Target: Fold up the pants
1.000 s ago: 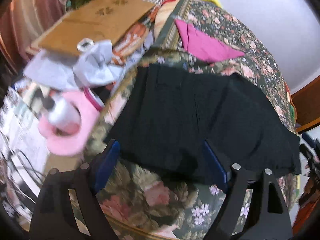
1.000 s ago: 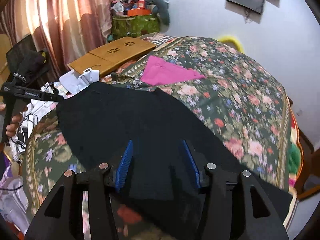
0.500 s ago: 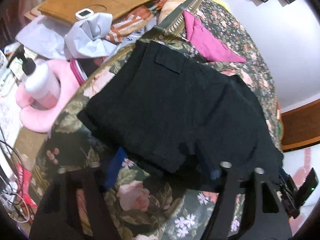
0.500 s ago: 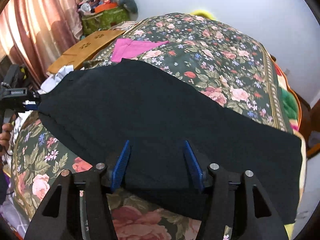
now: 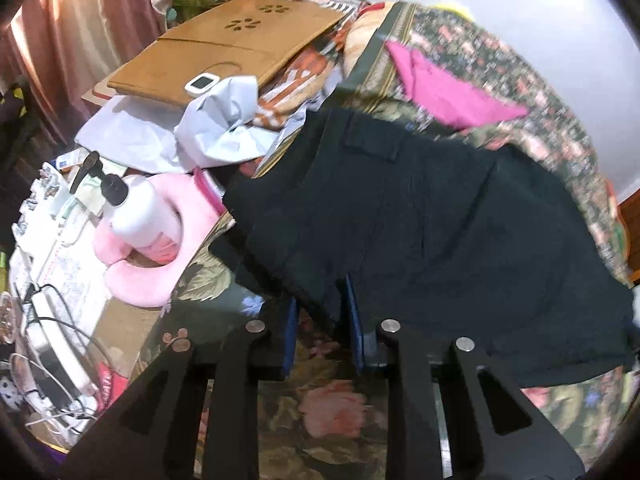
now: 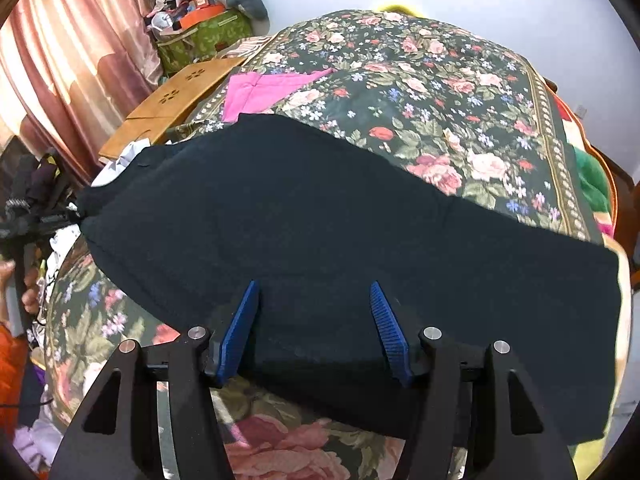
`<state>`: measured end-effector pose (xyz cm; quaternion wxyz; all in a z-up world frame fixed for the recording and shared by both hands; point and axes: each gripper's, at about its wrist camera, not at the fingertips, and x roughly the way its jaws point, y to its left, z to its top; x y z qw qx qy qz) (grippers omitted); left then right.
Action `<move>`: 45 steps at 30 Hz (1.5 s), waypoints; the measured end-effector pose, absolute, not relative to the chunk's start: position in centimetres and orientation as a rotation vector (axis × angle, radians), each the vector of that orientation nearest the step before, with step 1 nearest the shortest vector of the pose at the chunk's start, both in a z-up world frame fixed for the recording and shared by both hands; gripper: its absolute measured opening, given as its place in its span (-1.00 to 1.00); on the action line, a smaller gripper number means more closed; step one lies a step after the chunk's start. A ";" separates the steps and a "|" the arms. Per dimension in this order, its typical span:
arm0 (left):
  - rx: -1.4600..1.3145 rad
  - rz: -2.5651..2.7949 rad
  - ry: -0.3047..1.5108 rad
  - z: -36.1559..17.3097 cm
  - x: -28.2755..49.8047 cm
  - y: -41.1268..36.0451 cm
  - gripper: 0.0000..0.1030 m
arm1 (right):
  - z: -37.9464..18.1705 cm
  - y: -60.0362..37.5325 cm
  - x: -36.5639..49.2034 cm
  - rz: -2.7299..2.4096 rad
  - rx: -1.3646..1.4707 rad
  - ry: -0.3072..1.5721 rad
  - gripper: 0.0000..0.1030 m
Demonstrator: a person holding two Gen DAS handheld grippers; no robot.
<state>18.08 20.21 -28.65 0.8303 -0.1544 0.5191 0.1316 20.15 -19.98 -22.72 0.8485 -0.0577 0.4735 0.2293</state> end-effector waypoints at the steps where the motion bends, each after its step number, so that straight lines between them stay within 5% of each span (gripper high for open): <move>1: -0.319 0.285 1.108 -29.2 18.0 20.3 -0.54 | -22.3 -19.6 20.3 0.490 -0.126 0.984 0.06; 13: -0.269 0.248 1.111 -29.9 17.4 20.1 -0.45 | -24.0 -11.8 24.9 0.580 -0.094 1.072 0.06; 18: -0.250 0.271 1.101 -29.1 16.6 20.5 -0.08 | -24.6 -12.4 23.0 0.593 -0.146 1.068 0.13; 25: -0.182 0.270 1.081 -26.6 15.7 20.0 -0.02 | -23.5 -16.4 20.1 0.563 -0.058 1.042 0.25; 33: -0.169 0.195 0.983 -22.2 16.4 17.0 0.69 | -22.2 -24.4 17.4 0.361 0.090 1.015 0.27; 45: -0.093 -0.002 1.040 -22.3 21.3 8.1 0.74 | -24.2 -37.6 12.3 0.057 0.461 1.030 0.29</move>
